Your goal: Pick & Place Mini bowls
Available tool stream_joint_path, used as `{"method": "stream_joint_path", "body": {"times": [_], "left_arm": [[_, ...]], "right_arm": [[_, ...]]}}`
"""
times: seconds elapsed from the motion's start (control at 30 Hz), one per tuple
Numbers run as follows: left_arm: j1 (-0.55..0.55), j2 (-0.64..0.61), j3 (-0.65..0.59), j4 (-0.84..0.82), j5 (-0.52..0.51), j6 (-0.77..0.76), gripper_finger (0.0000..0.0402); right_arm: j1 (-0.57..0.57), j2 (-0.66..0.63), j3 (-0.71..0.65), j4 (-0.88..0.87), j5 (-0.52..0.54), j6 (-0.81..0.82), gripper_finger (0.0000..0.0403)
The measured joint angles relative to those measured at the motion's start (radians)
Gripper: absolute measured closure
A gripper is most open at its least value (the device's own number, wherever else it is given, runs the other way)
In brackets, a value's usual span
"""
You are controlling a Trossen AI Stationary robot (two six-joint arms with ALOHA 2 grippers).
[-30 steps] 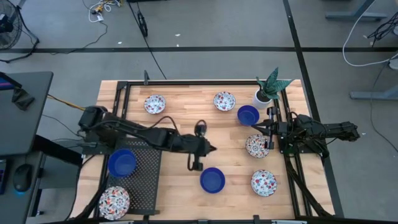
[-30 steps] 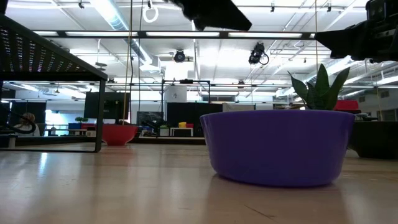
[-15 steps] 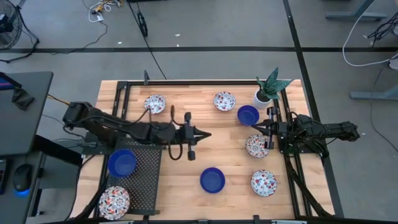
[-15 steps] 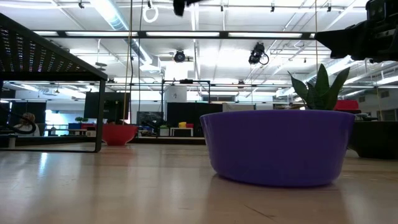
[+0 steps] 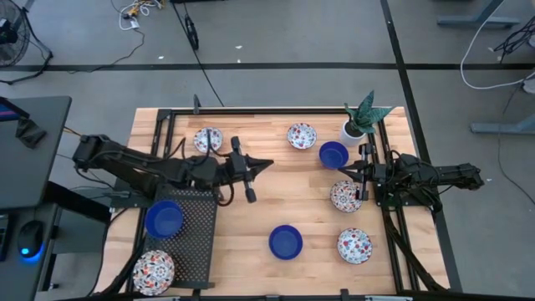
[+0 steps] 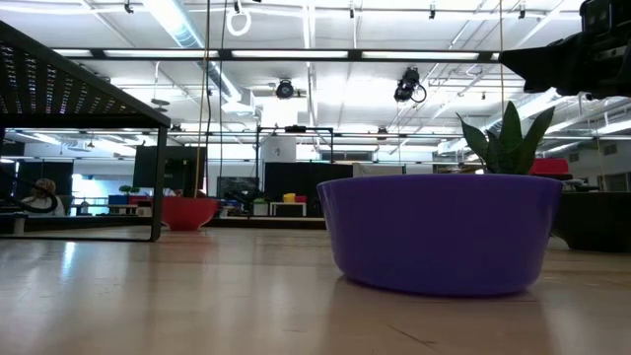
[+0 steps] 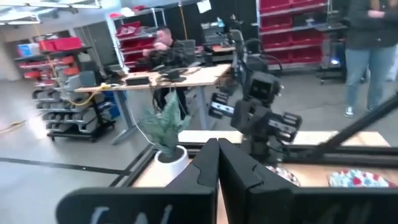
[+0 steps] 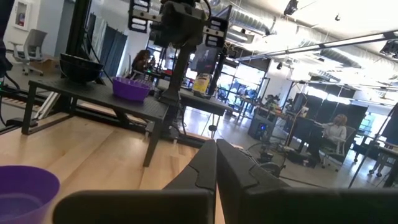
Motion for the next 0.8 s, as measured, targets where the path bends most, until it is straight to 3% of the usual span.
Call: {"method": "stream_joint_path", "body": {"times": [0.3,0.53,0.8], "left_arm": [[-0.052,-0.029,0.000,-0.037,-0.023,0.002,0.0391],[-0.076,-0.029,0.000,-0.051,-0.198,0.022,0.0390],[-0.076,-0.029,0.000,-0.027,-0.209,0.018,0.0390]], "right_arm": [[0.000,0.000,0.000,0.000,0.000,0.000,0.0394],[0.000,0.000,0.000,0.000,0.000,0.000,0.0394],[0.000,0.000,0.000,0.000,0.000,0.000,0.0394]]}}
